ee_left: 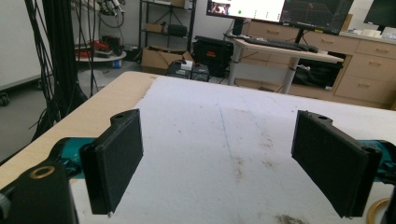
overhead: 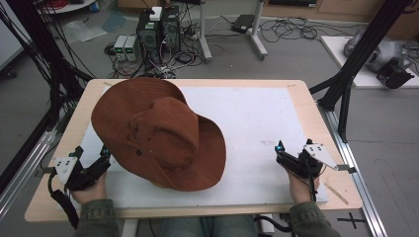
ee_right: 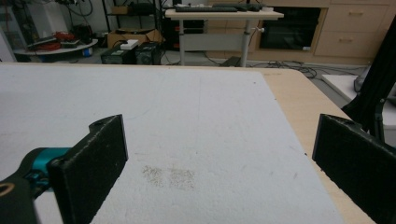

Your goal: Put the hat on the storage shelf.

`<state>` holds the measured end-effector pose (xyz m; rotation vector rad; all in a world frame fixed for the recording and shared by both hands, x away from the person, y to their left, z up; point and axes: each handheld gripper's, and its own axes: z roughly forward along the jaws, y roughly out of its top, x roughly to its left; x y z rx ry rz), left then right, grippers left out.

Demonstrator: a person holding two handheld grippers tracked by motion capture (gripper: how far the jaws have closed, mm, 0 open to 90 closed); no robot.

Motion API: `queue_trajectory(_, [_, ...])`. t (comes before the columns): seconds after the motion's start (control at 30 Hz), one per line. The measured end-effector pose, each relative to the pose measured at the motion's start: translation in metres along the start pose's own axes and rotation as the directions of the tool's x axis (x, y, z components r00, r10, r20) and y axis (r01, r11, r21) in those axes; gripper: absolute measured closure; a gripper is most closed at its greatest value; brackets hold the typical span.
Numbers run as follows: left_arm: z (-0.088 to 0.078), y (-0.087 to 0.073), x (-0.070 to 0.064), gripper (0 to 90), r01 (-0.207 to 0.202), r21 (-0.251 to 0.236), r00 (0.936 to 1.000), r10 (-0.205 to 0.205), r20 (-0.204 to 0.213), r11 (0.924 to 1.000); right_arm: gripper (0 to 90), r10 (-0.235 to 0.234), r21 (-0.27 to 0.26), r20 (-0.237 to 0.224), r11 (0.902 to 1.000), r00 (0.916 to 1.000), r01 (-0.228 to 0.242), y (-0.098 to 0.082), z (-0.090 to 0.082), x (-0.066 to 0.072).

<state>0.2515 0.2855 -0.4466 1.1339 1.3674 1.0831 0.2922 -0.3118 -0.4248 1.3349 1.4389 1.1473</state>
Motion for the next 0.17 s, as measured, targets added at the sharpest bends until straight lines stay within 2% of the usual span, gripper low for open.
queue_trajectory(0.17, [0.0002,-0.0005,0.0011,16.9,0.0,0.004,1.0,0.0,0.006,1.0,2.9,0.008,0.003,-0.001,1.0,1.0,-0.008,-0.0004,0.0019,-0.0003])
